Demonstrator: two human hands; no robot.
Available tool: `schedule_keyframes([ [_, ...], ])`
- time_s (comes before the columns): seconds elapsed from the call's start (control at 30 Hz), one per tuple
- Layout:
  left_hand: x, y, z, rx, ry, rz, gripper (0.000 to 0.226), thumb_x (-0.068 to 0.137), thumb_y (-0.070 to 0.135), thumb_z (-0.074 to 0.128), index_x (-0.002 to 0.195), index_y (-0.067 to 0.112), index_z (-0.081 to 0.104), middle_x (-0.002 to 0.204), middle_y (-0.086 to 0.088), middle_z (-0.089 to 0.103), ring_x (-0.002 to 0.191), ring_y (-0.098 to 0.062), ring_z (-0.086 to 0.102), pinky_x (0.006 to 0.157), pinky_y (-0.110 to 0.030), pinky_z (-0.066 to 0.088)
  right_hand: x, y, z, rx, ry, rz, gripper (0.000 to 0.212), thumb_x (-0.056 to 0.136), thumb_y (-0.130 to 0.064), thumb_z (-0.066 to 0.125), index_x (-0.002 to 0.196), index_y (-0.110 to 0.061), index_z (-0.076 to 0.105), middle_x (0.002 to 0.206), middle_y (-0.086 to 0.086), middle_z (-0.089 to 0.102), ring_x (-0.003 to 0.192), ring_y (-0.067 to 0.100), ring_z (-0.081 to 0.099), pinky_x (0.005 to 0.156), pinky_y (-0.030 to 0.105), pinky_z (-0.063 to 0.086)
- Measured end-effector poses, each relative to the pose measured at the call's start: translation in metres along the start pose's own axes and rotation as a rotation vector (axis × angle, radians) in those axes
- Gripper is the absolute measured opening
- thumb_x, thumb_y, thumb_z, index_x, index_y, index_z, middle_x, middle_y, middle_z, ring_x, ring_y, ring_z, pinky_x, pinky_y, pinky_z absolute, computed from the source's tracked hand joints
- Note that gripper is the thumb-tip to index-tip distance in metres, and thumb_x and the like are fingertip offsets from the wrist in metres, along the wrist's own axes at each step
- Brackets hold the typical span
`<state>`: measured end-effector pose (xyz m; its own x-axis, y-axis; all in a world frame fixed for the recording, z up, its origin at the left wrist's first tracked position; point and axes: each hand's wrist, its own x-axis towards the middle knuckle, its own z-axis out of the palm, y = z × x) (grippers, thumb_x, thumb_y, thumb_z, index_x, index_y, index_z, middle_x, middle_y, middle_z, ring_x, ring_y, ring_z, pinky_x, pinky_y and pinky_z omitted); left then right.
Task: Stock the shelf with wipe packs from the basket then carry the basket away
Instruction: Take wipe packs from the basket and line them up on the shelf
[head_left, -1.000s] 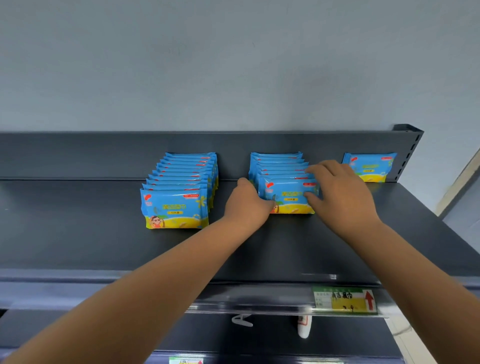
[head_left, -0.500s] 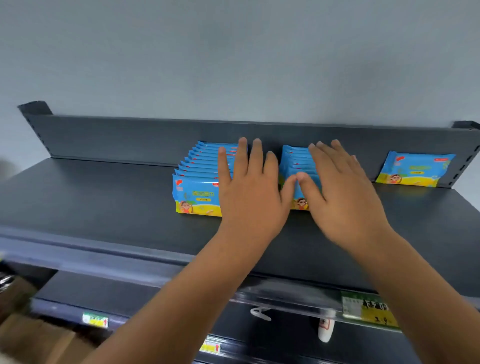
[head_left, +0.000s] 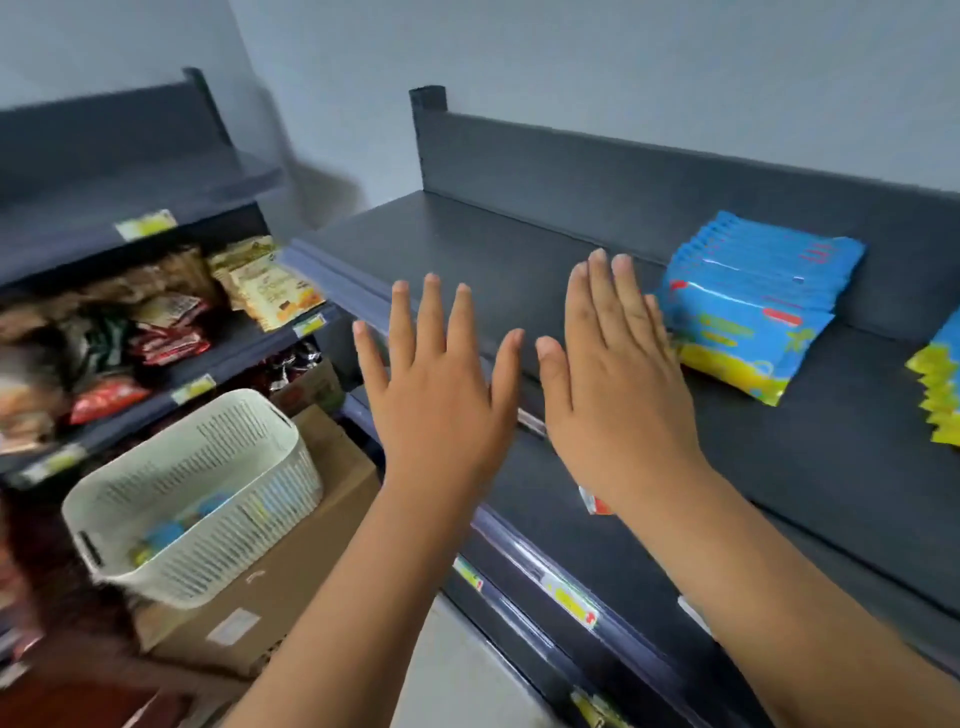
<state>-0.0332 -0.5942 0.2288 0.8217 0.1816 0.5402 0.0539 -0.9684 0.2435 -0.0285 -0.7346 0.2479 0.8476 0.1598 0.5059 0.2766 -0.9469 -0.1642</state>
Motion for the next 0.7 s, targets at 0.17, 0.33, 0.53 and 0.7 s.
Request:
schedule_keyframes([
  [0.17, -0.014, -0.114, -0.011, 0.117, -0.027, -0.202, 0.075, 0.102, 0.065, 0.015, 0.157, 0.020, 0.039, 0.170, -0.003, 0.025, 0.160, -0.024, 0.006, 0.126, -0.056, -0.002, 0.009, -0.105, 0.058, 0.132, -0.146, -0.182, 0.075, 0.102, -0.050, 0.003, 0.163, -0.006, 0.007, 0.172, 0.008, -0.003, 0.158, 0.019, -0.013, 0.128, 0.039, -0.005],
  [0.33, -0.029, -0.215, -0.018, 0.158, -0.051, -0.379, 0.070, 0.103, 0.063, 0.021, 0.157, 0.021, 0.038, 0.170, -0.004, 0.025, 0.160, -0.026, 0.007, 0.127, -0.057, 0.000, 0.015, -0.214, 0.107, 0.214, -0.248, -0.272, 0.080, 0.099, -0.051, -0.003, 0.162, -0.003, 0.007, 0.171, 0.012, -0.003, 0.157, 0.022, -0.017, 0.127, 0.040, -0.008],
  [0.53, -0.034, -0.326, -0.011, 0.174, -0.092, -0.478, 0.074, 0.103, 0.065, 0.020, 0.161, 0.020, 0.032, 0.171, -0.005, 0.020, 0.160, -0.024, 0.003, 0.129, -0.050, 0.003, 0.021, -0.315, 0.176, 0.228, -0.370, -0.284, 0.070, 0.107, -0.048, 0.010, 0.162, -0.005, 0.001, 0.171, 0.011, -0.007, 0.157, 0.023, -0.017, 0.126, 0.039, -0.008],
  [0.7, -0.041, -0.395, 0.006, 0.155, -0.123, -0.583, 0.070, 0.104, 0.062, 0.025, 0.158, 0.019, 0.037, 0.170, -0.005, 0.024, 0.160, -0.025, 0.006, 0.129, -0.046, 0.007, 0.026, -0.360, 0.243, 0.252, -0.489, -0.341, 0.071, 0.106, -0.049, 0.008, 0.163, -0.007, 0.009, 0.172, 0.009, 0.003, 0.158, 0.024, -0.008, 0.129, 0.041, 0.000],
])
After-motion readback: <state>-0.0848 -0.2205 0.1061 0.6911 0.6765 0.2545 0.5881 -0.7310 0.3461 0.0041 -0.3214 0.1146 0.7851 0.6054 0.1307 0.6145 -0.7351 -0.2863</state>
